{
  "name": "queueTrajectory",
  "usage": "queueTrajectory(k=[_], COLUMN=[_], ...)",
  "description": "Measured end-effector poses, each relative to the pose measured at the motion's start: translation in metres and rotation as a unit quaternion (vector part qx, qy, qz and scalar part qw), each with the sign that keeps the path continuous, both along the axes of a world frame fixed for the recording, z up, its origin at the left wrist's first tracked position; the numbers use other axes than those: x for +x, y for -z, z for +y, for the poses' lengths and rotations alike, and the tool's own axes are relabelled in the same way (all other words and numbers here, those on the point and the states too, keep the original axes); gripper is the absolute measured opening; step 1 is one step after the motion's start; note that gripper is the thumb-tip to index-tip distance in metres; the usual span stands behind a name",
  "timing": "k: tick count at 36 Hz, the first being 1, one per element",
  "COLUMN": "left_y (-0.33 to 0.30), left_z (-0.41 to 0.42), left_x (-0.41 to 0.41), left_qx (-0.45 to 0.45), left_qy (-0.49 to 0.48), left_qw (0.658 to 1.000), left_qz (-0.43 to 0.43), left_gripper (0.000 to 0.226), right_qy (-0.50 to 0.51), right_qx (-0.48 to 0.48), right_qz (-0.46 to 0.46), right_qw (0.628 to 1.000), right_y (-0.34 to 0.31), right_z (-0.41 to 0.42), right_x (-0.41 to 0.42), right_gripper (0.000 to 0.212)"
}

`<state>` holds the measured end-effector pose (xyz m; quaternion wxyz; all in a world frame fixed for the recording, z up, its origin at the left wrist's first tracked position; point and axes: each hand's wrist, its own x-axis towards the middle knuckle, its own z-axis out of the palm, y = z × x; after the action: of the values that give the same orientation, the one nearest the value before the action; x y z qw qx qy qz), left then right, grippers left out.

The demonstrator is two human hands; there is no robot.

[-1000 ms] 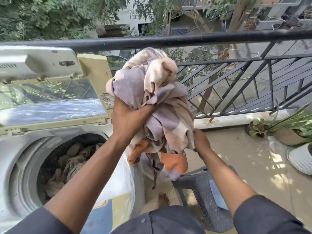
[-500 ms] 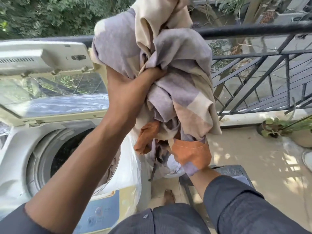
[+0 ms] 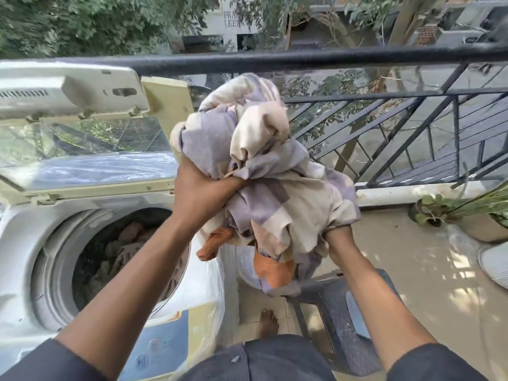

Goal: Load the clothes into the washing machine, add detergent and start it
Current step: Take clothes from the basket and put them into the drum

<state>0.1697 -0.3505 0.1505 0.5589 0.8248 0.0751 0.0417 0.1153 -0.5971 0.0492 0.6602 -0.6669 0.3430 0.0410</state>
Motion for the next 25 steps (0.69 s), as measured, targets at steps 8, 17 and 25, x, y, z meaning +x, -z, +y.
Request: queueTrajectory(k=[8, 17, 25], left_y=[0.026, 0.025, 0.027], left_z=[-0.003, -0.019, 0.003], left_x=[-0.007, -0.005, 0.010], left_qx=[0.151, 0.236, 0.093], left_qy=[0.002, 0.094, 0.272], left_qw=[0.988, 0.967, 0.955], left_qz=[0.018, 0.034, 0.071], left_gripper=[0.099, 0.111, 0.120], right_qy=[-0.039, -0.132, -0.182], right_qx=[-0.136, -0.105, -0.019], right_qz=[-0.166, -0.231, -0.198], right_qw=[0.976, 0.958, 0.963], right_y=[-0.046, -0.070, -0.077], right_z=[-0.023, 0.023, 0.033], right_x=[0.003, 0.019, 0.021], right_gripper=[0.040, 0.035, 0.030])
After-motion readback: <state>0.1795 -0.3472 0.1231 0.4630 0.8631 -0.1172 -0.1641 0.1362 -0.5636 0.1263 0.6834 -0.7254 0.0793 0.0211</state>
